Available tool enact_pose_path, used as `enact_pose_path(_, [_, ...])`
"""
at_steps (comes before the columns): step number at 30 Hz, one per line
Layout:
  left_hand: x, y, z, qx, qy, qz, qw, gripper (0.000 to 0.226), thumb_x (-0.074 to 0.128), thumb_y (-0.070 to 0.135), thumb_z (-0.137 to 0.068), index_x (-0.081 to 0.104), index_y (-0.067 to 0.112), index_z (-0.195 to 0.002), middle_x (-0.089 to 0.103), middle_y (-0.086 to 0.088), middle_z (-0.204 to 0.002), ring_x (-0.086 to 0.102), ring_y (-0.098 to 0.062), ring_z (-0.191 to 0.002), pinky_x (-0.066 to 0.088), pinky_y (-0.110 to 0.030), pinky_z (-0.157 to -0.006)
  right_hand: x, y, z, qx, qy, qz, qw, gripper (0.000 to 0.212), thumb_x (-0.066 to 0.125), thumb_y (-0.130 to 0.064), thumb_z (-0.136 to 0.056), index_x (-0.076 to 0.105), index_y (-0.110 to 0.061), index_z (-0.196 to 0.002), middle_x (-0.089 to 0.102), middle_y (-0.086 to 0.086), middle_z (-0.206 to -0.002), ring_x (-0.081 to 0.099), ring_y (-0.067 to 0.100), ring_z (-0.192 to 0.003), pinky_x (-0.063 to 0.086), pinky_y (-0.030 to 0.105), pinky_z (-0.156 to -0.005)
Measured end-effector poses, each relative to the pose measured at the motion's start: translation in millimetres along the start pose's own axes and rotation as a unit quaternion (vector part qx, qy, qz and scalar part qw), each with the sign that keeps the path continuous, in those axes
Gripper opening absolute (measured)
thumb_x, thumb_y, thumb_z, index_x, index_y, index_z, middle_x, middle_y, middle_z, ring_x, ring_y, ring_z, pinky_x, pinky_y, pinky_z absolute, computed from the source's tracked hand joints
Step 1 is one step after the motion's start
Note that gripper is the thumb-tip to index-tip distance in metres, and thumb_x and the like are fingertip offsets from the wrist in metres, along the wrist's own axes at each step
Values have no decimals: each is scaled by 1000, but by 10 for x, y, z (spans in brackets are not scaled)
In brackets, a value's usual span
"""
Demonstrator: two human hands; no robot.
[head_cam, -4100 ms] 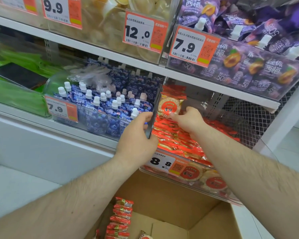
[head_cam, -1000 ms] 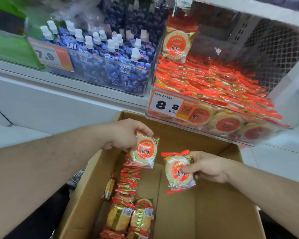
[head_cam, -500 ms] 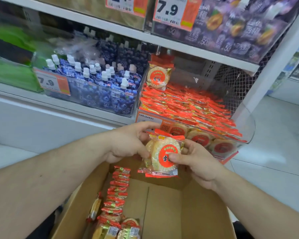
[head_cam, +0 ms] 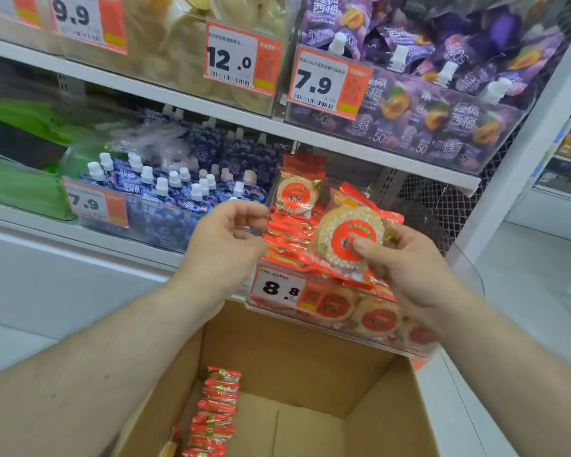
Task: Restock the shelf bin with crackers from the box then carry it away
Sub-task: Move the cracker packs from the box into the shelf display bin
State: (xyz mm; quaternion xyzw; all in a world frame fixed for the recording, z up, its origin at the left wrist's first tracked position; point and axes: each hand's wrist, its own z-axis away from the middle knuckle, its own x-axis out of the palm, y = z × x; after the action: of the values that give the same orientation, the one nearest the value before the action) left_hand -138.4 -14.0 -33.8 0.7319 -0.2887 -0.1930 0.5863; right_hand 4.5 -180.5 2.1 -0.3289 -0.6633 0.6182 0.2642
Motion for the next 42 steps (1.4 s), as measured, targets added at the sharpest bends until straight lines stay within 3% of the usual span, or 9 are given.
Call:
enact_pose_path(7, [74, -225, -151, -59, 12, -12, 998, 41, 67, 10, -88, 53, 27, -123, 57, 14, -116, 59, -5, -99, 48, -22, -83, 224, 104, -996, -42, 107, 164, 980, 55, 87, -25, -69, 57, -11, -113, 68, 7, -106, 67, 24, -97, 57, 40, -84])
enact_pose_path(12, [98, -270, -151, -88, -18, -31, 995, 51, 63, 0, -89, 50, 20, -133, 56, 10, -116, 57, -10, -107, 50, -37, -99, 439, 269, -1245, -23, 147, 255, 956, 46, 86, -33, -69, 56, -18, -100, 65, -2, -97, 64, 16, -89, 56, 38, -83])
enact_pose_path(17, [98, -286, -148, -80, -13, -36, 996, 43, 63, -1, -88, 54, 25, -121, 57, 12, -112, 58, -5, -102, 52, -35, -96, 484, 316, -1237, -26, 181, 342, 922, 31, 79, -42, -76, 70, -13, -83, 65, -5, -69, 60, 9, -63, 47, 25, -56])
enact_pose_path(21, [123, -292, -152, -72, -5, -40, 997, 39, 62, 0, -88, 54, 31, -110, 60, 10, -114, 60, -8, -103, 53, -38, -94, 603, 336, -1260, -10, 150, 388, 909, 34, 76, -45, -77, 70, -12, -80, 70, 1, -76, 67, 19, -74, 57, 38, -72])
enact_pose_path(26, [121, -296, -152, -70, -4, -46, 996, 39, 63, 0, -87, 54, 31, -110, 61, 6, -120, 61, -7, -104, 54, -39, -93, 698, 304, -1227, 15, 140, 402, 905, 36, 70, -42, -84, 53, -13, -69, 60, 1, -71, 58, 20, -69, 48, 33, -60])
enact_pose_path(32, [84, -256, -128, -29, -13, -76, 997, 46, 68, 10, -84, 50, 30, -121, 56, 16, -114, 58, -1, -97, 53, -31, -87, 614, 261, -1109, 40, 99, 375, 921, 38, 74, -41, -81, 67, -12, -105, 69, 1, -100, 64, 18, -87, 55, 38, -78])
enact_pose_path(36, [80, -246, -32, 98, 3, -159, 982, 31, 69, 12, -79, 46, 31, -88, 49, 10, -89, 47, -6, -71, 39, -19, -66, 523, 217, -975, 50, 113, 359, 925, 84, 76, -40, -80, 37, -6, -146, 51, 6, -141, 53, 24, -122, 44, 33, -89])
enact_pose_path(39, [57, -259, 73, 139, -86, -159, 974, 30, 66, 6, -77, 44, 24, -70, 43, 10, -64, 38, -6, -57, 35, -19, -56, 484, 202, -793, 6, 138, 368, 920, 82, 73, -42, -82, 36, -9, -147, 51, 5, -143, 51, 21, -127, 43, 31, -95])
enact_pose_path(42, [35, -353, 232, 98, -234, -196, 947, 24, 69, 11, -76, 50, 22, -66, 47, 12, -58, 41, -5, -54, 38, -19, -55, 551, 277, -315, -200, 181, 344, 899, 49, 67, -29, -85, 58, -13, -131, 67, -6, -119, 63, 15, -99, 48, 36, -96])
